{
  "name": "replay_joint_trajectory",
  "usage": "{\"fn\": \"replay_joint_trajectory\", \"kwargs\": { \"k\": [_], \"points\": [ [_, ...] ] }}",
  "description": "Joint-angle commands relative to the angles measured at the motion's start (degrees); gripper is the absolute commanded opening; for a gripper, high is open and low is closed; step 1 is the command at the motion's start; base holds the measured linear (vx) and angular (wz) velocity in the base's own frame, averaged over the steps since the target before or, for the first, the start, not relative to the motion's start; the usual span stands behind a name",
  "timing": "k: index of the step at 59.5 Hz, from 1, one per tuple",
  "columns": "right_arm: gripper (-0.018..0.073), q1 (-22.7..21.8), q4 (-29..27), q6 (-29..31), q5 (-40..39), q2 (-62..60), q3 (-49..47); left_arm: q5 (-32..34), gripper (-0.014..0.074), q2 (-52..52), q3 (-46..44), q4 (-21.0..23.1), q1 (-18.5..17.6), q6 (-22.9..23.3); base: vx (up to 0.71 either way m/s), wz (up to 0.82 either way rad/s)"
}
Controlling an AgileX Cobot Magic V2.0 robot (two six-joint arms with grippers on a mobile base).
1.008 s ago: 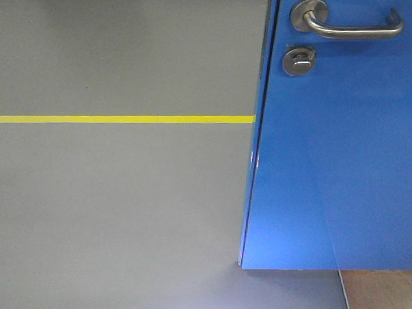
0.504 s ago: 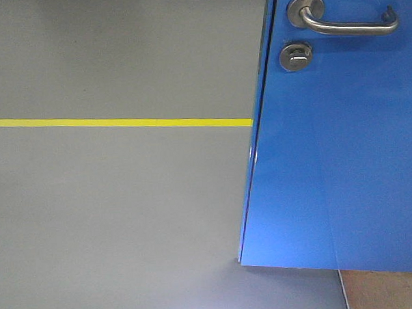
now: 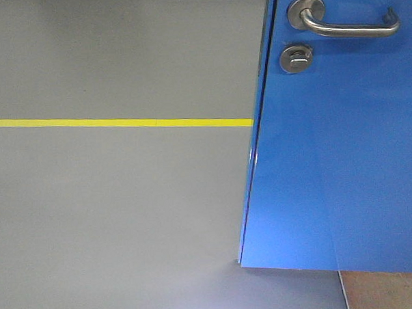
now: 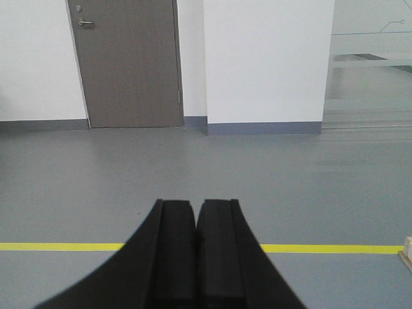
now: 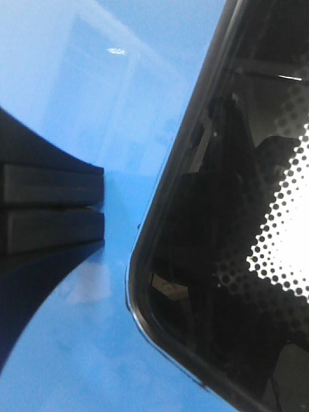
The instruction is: Move to blue door and open it
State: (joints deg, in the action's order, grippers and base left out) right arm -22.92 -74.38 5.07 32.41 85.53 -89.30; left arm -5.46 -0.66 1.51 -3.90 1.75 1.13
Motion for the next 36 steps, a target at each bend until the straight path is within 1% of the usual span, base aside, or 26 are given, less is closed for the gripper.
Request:
{"fn": "replay_joint_trajectory", "kwargs": {
  "k": [1, 13, 16, 17, 21, 23, 24, 25, 26, 32, 35, 36],
  "points": [
    [-0.0001, 0.0, -2.3, 0.8, -1.9, -1.7, -1.6, 4.8, 0.0073, -0.8, -1.5, 0.1, 0.0, 0.4, 0.00, 0.00],
    [-0.0001, 0.0, -2.2, 0.8, -1.9, -1.9, -1.6, 4.8, 0.0073, -0.8, -1.5, 0.1, 0.0, 0.4, 0.00, 0.00],
    [-0.0001, 0.0, -0.5, 0.8, -2.6, -2.0, -1.6, 4.8, 0.0073, -0.8, -1.5, 0.1, 0.0, 0.4, 0.00, 0.00],
    [-0.0001, 0.0, 1.0, 0.8, -3.1, -2.2, -1.6, 4.8, 0.0073, -0.8, -1.5, 0.1, 0.0, 0.4, 0.00, 0.00],
    [-0.0001, 0.0, 10.1, 0.8, -4.0, -2.9, -1.6, 4.8, 0.0073, -0.8, -1.5, 0.1, 0.0, 0.4, 0.00, 0.00],
    [-0.0001, 0.0, 15.8, 0.8, -3.5, -3.3, -1.6, 4.8, 0.0073, -0.8, -1.5, 0.1, 0.0, 0.4, 0.00, 0.00],
    [-0.0001, 0.0, 20.3, 0.8, -3.0, -3.6, -1.6, 4.8, 0.0073, -0.8, -1.5, 0.1, 0.0, 0.4, 0.00, 0.00],
    [-0.0001, 0.0, 23.4, 0.8, -2.0, -4.0, -1.6, 4.8, 0.0073, -0.8, -1.5, 0.1, 0.0, 0.4, 0.00, 0.00],
    [-0.0001, 0.0, 28.0, 0.8, -1.2, -4.2, -1.6, 4.8, 0.0073, -0.8, -1.5, 0.1, 0.0, 0.4, 0.00, 0.00],
    [-0.0001, 0.0, 44.9, 0.4, 5.6, -6.2, -1.3, 4.8, 0.0073, -0.8, -1.5, 0.1, 0.0, 0.4, 0.00, 0.00],
    [-0.0001, 0.0, 50.9, 0.3, 7.2, -7.7, -0.4, 4.8, 0.0073, -0.8, -1.5, 0.1, 0.0, 0.4, 0.00, 0.00],
    [-0.0001, 0.0, 52.1, 0.3, 7.4, -8.2, 0.1, 4.8, 0.0073, -0.8, -1.5, 0.1, 0.0, 0.4, 0.00, 0.00]
  ]
}}
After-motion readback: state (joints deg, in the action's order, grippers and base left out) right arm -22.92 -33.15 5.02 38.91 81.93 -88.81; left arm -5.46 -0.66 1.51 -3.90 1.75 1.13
